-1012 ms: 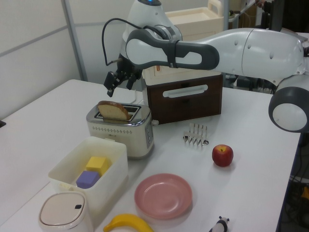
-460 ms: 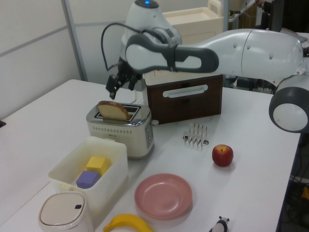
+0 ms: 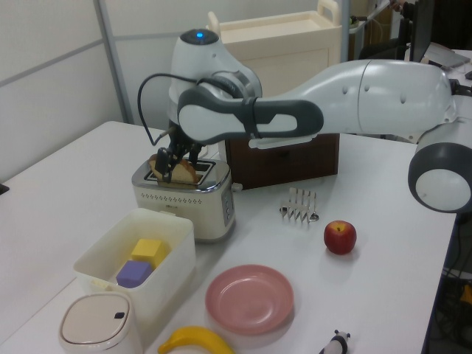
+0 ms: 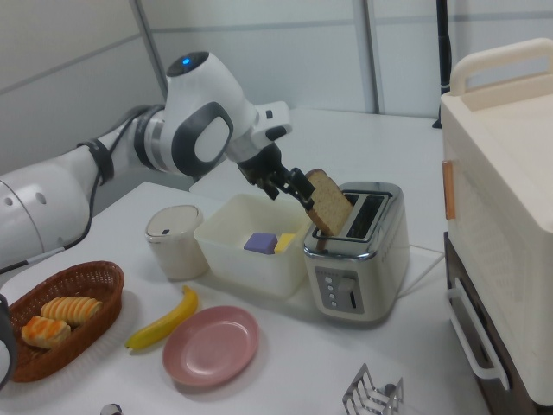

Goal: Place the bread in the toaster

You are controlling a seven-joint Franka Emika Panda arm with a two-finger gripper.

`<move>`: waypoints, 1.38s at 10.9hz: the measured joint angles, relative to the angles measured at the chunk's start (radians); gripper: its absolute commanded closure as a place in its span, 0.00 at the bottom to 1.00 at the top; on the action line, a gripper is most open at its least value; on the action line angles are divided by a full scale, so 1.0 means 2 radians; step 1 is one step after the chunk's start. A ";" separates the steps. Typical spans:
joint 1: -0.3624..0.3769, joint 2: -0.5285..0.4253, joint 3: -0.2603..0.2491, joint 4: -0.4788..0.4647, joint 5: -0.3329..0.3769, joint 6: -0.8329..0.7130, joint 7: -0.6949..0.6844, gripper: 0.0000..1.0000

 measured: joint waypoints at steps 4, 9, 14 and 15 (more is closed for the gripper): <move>-0.023 0.026 -0.007 -0.002 -0.040 0.101 0.042 0.00; -0.038 0.021 -0.023 0.009 -0.040 0.109 0.048 0.00; -0.041 -0.037 -0.010 0.008 -0.021 -0.070 0.051 0.00; -0.046 -0.065 0.005 0.002 -0.021 -0.133 0.051 0.00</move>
